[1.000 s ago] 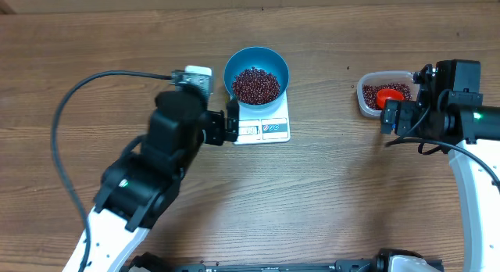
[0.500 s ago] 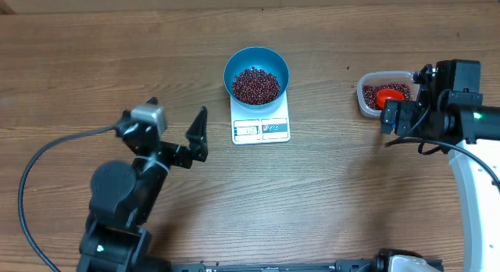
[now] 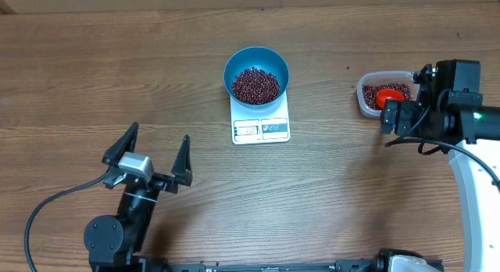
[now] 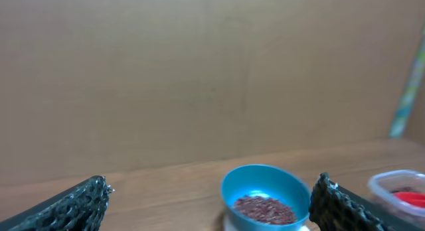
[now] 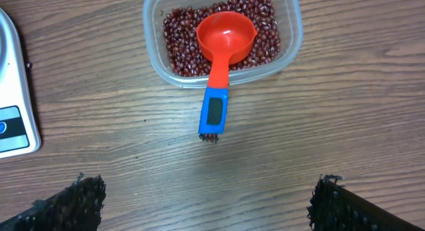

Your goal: Scoop item into bowl and weigh 150g on scale

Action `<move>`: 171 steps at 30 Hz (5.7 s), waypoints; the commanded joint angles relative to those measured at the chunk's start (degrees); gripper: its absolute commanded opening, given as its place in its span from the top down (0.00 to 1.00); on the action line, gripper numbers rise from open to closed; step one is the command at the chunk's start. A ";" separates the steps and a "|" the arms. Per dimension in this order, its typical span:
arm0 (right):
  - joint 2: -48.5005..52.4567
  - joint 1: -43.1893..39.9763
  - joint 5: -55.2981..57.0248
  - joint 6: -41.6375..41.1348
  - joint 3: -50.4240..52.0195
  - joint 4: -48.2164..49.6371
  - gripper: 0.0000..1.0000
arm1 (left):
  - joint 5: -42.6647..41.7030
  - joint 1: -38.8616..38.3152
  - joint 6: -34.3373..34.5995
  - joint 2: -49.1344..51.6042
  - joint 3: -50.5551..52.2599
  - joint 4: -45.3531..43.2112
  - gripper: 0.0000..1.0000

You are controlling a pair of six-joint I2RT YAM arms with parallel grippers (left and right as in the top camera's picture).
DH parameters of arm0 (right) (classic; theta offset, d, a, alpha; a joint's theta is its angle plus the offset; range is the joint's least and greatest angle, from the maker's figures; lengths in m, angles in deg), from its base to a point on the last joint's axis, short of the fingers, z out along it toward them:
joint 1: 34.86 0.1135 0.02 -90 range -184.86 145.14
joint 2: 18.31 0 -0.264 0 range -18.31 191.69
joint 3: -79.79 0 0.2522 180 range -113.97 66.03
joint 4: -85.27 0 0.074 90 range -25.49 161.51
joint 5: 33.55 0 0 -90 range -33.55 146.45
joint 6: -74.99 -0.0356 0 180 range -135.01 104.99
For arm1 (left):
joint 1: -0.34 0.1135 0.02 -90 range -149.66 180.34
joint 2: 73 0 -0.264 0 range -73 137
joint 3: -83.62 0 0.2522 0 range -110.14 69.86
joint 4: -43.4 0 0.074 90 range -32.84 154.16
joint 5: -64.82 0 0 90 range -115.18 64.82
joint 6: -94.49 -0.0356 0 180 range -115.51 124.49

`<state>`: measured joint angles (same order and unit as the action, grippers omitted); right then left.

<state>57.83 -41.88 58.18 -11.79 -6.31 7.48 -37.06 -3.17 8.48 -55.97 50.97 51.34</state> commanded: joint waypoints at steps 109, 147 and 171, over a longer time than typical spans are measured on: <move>-45.27 0.33 -15.02 -18.56 60.08 78.34 0.00 | 8.90 5.46 -2.32 -16.79 18.62 10.14 0.01; -76.04 0.37 -7.80 -10.25 71.89 59.95 0.00 | 8.90 5.46 -2.32 -16.79 18.62 10.12 0.00; -76.02 5.84 -4.17 -6.34 71.87 59.36 0.00 | 8.90 5.46 -2.32 -16.79 18.62 10.14 0.01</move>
<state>-17.58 -36.31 52.96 -18.60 64.97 66.76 -28.75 1.95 6.86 -72.32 69.39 61.30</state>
